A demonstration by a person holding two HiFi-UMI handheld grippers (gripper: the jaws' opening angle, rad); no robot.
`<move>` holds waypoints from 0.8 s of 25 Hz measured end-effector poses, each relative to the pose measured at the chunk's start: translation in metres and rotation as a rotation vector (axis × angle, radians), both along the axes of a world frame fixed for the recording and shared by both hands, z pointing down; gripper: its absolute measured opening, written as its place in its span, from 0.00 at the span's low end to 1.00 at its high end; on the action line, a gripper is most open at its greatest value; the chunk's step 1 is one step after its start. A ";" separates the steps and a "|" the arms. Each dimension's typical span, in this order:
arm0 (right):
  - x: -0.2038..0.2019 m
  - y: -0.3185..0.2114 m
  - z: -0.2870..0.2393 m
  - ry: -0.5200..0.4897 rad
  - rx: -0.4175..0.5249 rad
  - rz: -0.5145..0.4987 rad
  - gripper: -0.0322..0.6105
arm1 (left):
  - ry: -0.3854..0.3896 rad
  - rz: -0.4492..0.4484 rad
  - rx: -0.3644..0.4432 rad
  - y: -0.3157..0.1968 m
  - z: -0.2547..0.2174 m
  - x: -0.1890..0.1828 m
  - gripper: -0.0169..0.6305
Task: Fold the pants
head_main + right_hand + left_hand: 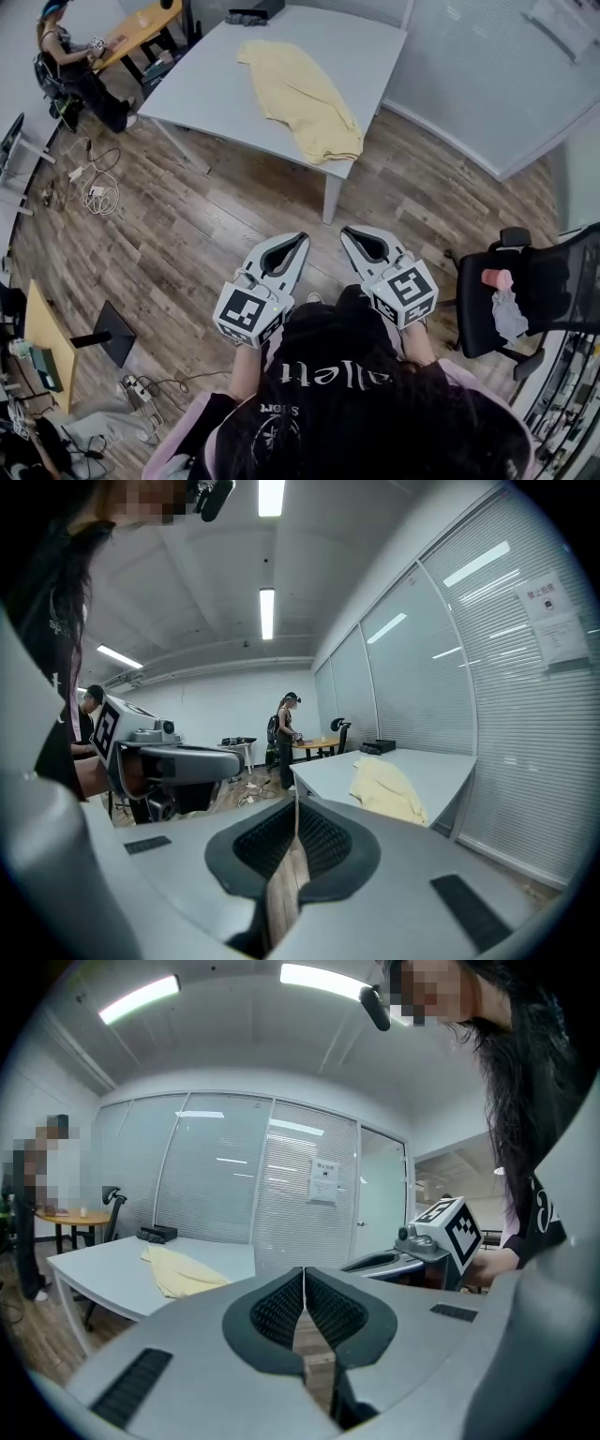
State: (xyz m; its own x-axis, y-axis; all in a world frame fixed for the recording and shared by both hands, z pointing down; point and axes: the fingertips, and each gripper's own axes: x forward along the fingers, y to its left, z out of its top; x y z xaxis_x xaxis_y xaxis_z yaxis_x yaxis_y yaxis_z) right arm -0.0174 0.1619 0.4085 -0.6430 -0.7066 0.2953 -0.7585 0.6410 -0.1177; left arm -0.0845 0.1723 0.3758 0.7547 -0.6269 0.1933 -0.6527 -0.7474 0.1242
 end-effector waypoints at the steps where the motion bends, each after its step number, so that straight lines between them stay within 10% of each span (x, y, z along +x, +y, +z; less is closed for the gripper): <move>1: 0.003 0.000 0.000 0.001 -0.003 0.008 0.09 | 0.003 0.005 -0.003 -0.002 0.001 0.002 0.06; 20: 0.072 -0.109 0.025 0.013 -0.036 0.009 0.09 | -0.034 -0.027 -0.052 -0.099 0.024 0.055 0.06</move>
